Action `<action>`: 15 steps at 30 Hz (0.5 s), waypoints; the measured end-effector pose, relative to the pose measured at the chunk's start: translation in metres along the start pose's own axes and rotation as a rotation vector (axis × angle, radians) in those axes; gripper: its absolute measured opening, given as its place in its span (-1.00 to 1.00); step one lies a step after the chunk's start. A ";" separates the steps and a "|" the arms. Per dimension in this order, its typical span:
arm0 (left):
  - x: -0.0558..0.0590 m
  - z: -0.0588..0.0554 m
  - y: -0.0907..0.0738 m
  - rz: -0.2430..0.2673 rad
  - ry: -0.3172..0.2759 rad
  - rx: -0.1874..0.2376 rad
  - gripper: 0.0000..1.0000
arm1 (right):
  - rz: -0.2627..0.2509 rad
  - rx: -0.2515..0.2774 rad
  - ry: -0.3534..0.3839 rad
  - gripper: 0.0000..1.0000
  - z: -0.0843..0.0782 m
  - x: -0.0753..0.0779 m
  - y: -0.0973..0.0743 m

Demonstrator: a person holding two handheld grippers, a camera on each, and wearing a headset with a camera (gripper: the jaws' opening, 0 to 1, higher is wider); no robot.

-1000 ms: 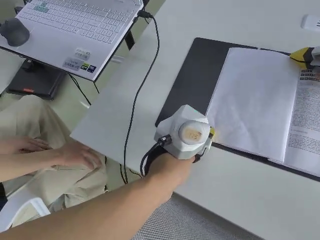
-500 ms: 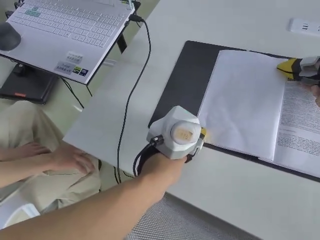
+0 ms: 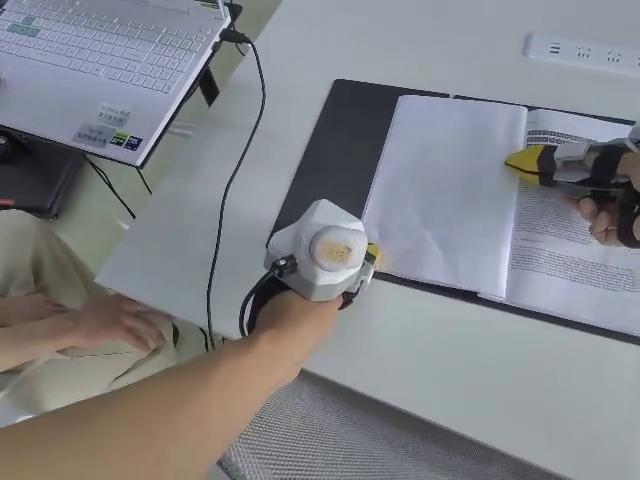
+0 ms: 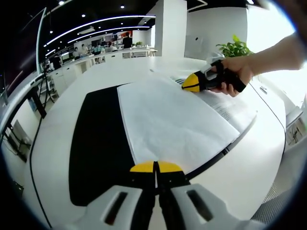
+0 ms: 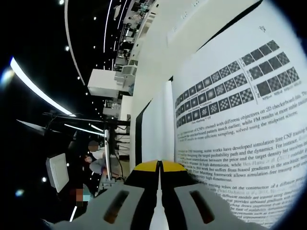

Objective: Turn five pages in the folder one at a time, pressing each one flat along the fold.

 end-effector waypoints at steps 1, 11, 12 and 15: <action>0.000 0.000 0.000 0.001 0.001 -0.001 -1.00 | 0.006 -0.005 0.001 -1.00 -0.002 -0.001 0.000; 0.000 0.000 0.000 -0.001 0.018 -0.005 -1.00 | 0.033 -0.101 -0.003 -1.00 -0.036 -0.006 -0.001; 0.000 0.000 0.000 -0.001 0.020 -0.006 -1.00 | 0.037 -0.099 0.000 -1.00 -0.036 -0.006 -0.001; 0.000 0.000 0.000 -0.002 0.024 -0.005 -1.00 | 0.042 -0.123 -0.001 -1.00 -0.042 -0.007 -0.001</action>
Point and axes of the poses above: the centre of the closed fingertips' face, and the gripper's own axes: y roughly forward along the fingers, x roughly to its right, z roughly out of its top, the point moved 3 cm from there along -y, roughly backward along the fingers, and after that the axes turned 4 degrees about -y, right-handed, at the moved point
